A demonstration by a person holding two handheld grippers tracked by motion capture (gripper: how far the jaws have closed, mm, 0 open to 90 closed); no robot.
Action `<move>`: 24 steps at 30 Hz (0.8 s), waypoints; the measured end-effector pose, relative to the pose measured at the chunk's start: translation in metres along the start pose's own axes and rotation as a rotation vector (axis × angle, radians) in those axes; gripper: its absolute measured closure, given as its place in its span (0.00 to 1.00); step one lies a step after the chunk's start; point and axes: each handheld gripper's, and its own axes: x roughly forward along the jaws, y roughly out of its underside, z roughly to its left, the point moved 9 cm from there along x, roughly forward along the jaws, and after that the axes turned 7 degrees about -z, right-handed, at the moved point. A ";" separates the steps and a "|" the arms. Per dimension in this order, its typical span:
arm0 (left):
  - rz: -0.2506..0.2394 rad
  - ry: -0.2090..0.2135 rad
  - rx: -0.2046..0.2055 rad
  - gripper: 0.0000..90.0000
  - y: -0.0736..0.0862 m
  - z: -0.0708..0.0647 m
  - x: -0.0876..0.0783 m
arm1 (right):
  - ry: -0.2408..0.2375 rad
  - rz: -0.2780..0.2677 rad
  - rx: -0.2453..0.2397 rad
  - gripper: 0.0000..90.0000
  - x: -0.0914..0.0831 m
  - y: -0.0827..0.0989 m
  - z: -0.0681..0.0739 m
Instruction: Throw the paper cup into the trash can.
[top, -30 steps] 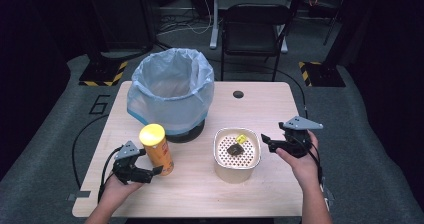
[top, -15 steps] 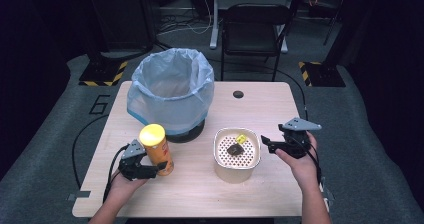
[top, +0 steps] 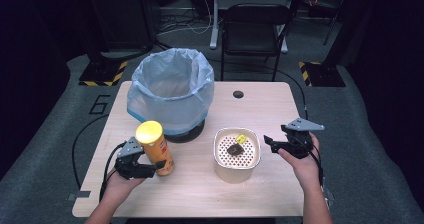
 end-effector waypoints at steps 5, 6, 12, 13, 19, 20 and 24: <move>0.003 0.009 -0.007 0.27 -0.012 -0.004 -0.008 | 0.003 0.004 0.003 0.25 0.001 0.003 -0.002; 0.004 0.008 -0.004 0.27 -0.014 -0.004 -0.009 | 0.002 0.012 0.002 0.25 0.001 0.005 -0.004; 0.010 0.014 0.005 0.27 -0.030 -0.009 -0.017 | 0.005 0.005 0.006 0.25 0.000 0.004 -0.005; 0.003 0.009 0.012 0.27 -0.036 -0.010 -0.019 | 0.005 0.001 0.006 0.25 0.000 0.003 -0.005; -0.001 0.039 0.007 0.27 -0.058 -0.017 -0.030 | 0.004 0.003 0.008 0.25 0.001 0.004 -0.005; -0.001 0.039 0.007 0.27 -0.058 -0.017 -0.030 | 0.003 0.003 0.011 0.25 0.001 0.004 -0.005; -0.011 0.050 -0.001 0.27 -0.084 -0.021 -0.044 | -0.002 0.001 0.008 0.25 0.002 0.002 -0.005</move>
